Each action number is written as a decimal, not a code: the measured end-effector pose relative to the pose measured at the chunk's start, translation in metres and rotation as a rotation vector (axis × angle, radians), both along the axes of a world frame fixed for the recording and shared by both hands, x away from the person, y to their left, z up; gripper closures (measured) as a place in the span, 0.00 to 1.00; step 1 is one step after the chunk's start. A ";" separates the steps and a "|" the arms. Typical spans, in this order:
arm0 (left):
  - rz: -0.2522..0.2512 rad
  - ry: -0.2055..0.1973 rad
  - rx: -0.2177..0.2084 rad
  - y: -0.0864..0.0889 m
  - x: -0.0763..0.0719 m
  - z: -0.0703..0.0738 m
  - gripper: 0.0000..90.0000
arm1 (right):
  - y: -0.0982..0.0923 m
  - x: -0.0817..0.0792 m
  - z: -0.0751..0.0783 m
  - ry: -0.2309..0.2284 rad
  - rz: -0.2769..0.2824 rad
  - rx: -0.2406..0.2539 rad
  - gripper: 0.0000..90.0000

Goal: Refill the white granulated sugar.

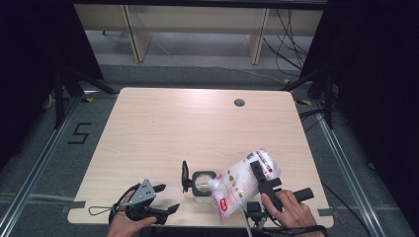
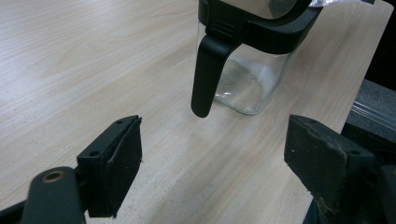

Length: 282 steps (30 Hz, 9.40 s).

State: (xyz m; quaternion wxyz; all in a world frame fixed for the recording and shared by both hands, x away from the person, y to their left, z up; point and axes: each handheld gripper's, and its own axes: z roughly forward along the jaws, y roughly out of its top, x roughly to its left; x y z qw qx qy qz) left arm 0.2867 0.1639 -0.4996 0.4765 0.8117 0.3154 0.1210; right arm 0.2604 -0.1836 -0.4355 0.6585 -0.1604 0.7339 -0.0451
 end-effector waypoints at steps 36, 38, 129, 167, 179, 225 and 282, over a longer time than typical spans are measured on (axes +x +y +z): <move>0.006 -0.001 -0.004 0.000 -0.001 0.001 0.21 | -0.002 0.004 0.006 -0.012 0.065 -0.047 0.45; 0.012 0.002 -0.016 -0.001 -0.001 0.000 0.21 | -0.001 0.004 0.007 0.006 0.046 -0.054 0.45; 0.011 -0.018 0.000 0.003 0.002 0.002 0.21 | -0.006 0.000 0.016 -0.019 0.114 0.003 0.45; 0.002 -0.030 0.005 0.002 0.002 0.004 0.21 | -0.014 -0.001 0.019 -0.042 0.109 0.041 0.46; 0.003 -0.033 0.010 0.002 0.002 0.004 0.21 | -0.009 -0.002 0.015 -0.031 0.133 0.026 0.46; 0.026 -0.034 -0.002 0.003 -0.001 0.005 0.21 | -0.007 -0.002 0.013 -0.021 0.154 0.040 0.46; 0.022 -0.042 0.001 0.005 0.000 0.005 0.21 | -0.006 -0.002 0.011 0.000 0.145 0.051 0.48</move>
